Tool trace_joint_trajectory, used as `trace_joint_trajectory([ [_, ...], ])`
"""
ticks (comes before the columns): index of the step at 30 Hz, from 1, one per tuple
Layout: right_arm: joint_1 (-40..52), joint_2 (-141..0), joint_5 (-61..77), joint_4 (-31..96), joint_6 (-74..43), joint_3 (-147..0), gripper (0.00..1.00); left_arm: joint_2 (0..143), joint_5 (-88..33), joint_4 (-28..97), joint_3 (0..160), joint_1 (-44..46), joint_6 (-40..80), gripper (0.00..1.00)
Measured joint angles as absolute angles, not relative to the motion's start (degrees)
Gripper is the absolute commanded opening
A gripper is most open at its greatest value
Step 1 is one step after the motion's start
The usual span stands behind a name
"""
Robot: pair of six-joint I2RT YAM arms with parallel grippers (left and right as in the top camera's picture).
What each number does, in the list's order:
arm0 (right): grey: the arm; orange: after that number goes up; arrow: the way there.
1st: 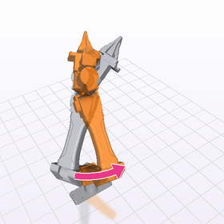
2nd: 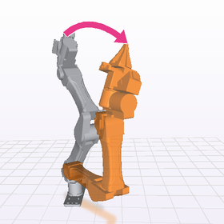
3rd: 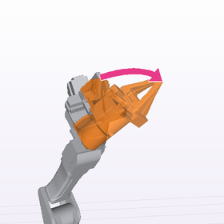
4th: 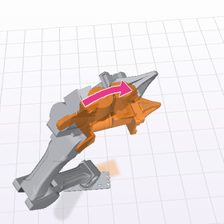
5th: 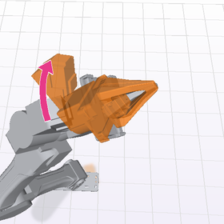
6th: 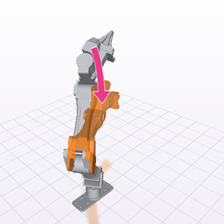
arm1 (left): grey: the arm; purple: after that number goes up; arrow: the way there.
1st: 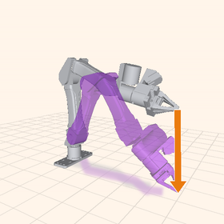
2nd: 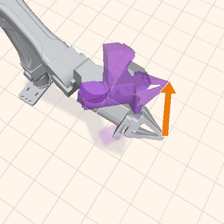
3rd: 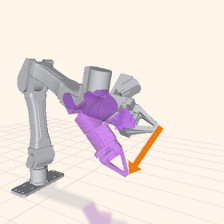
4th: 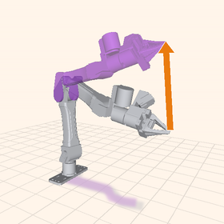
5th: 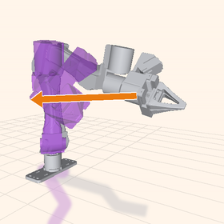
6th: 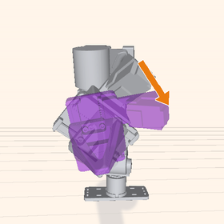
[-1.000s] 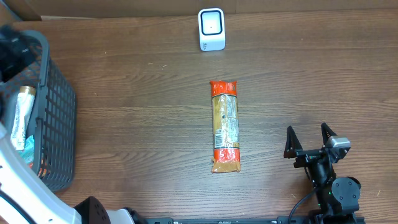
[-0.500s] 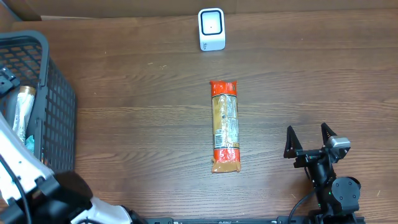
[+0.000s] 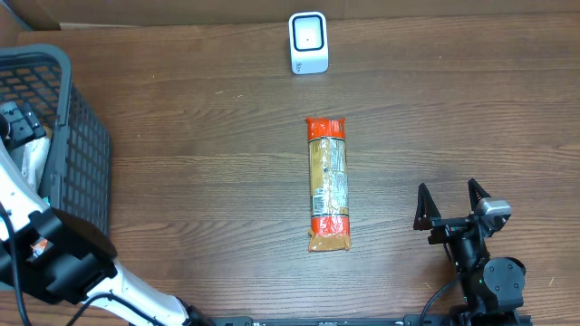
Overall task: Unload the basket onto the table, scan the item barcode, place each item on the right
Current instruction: 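Grasp the white-and-gold tube in the basket with the left gripper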
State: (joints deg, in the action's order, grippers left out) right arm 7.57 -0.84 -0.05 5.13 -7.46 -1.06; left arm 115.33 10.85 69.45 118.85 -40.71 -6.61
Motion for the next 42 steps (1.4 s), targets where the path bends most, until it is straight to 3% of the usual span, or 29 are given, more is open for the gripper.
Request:
trace_joint_trajectory([
  [16, 7.57, -0.84, -0.05, 5.17, -7.46, -1.06, 1.00, 117.03, 7.86, 60.64, 113.21, -44.69, -12.27, 0.87],
  [31, 7.57, -0.84, -0.05, 5.15, -7.44, -1.06, 1.00, 117.82, 6.68, 46.72, 104.92, -44.69, -22.50, 0.96],
  [42, 7.57, -0.84, -0.03, 5.15, -7.49, -1.06, 1.00, 126.45, 5.93, 45.45, 104.77, -44.69, -25.76, 0.89],
])
